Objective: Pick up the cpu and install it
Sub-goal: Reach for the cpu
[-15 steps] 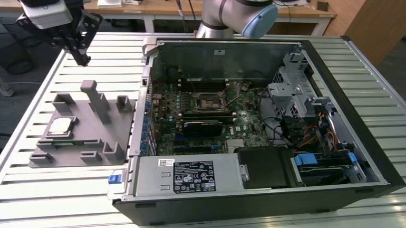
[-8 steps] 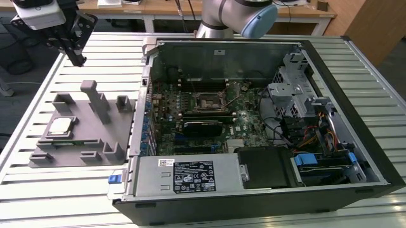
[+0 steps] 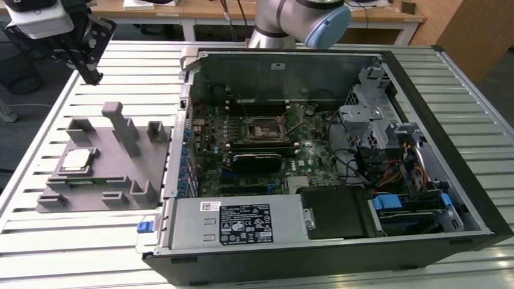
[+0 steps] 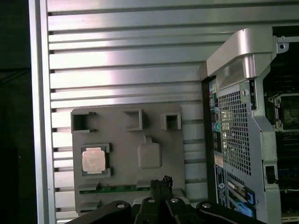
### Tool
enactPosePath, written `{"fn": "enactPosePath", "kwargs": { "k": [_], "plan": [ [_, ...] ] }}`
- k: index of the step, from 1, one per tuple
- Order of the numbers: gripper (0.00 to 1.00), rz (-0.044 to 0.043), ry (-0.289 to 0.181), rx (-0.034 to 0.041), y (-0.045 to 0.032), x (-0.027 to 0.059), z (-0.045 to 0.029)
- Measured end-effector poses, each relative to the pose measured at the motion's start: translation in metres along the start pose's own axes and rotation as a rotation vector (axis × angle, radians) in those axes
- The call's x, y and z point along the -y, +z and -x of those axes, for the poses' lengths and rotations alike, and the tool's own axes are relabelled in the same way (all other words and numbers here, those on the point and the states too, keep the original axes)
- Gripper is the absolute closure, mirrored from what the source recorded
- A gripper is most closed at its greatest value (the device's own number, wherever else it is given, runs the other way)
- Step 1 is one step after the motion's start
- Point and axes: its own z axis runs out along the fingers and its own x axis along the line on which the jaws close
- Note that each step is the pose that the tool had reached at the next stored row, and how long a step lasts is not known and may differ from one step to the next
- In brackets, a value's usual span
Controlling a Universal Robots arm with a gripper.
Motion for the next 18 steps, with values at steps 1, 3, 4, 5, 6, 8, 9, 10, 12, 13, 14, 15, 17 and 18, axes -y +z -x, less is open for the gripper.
{"fn": "enactPosePath", "kwargs": {
  "k": [1,3,4,5,6,8,9,10,12,13,14,15,17,18],
  "plan": [
    [0.89,0.0000,0.000,-0.0004,0.0001,0.0001,-0.0012],
    [0.89,0.0000,0.000,-0.0011,0.0004,0.0003,-0.0038],
    [0.89,0.0000,0.000,-0.0013,0.0006,0.0004,-0.0052],
    [0.89,0.0000,0.000,-0.0017,0.0007,0.0005,-0.0066],
    [0.89,0.0000,0.000,-0.0020,0.0008,0.0007,-0.0080],
    [0.89,-0.0001,0.000,-0.0026,0.0011,0.0009,-0.0108],
    [0.89,-0.0001,0.000,-0.0032,0.0012,0.0010,-0.0120],
    [0.89,-0.0002,0.000,-0.0036,0.0013,0.0011,-0.0134],
    [0.89,-0.0002,0.000,-0.0042,0.0016,0.0013,-0.0161],
    [0.89,-0.0002,0.000,-0.0045,0.0017,0.0015,-0.0178],
    [0.89,-0.0003,0.000,-0.0047,0.0018,0.0016,-0.0193],
    [0.89,-0.0003,0.000,-0.0049,0.0019,0.0017,-0.0211],
    [0.89,-0.0003,0.000,-0.0050,0.0022,0.0020,-0.0252],
    [0.89,-0.0003,0.000,-0.0051,0.0024,0.0022,-0.0272]
  ]
}}
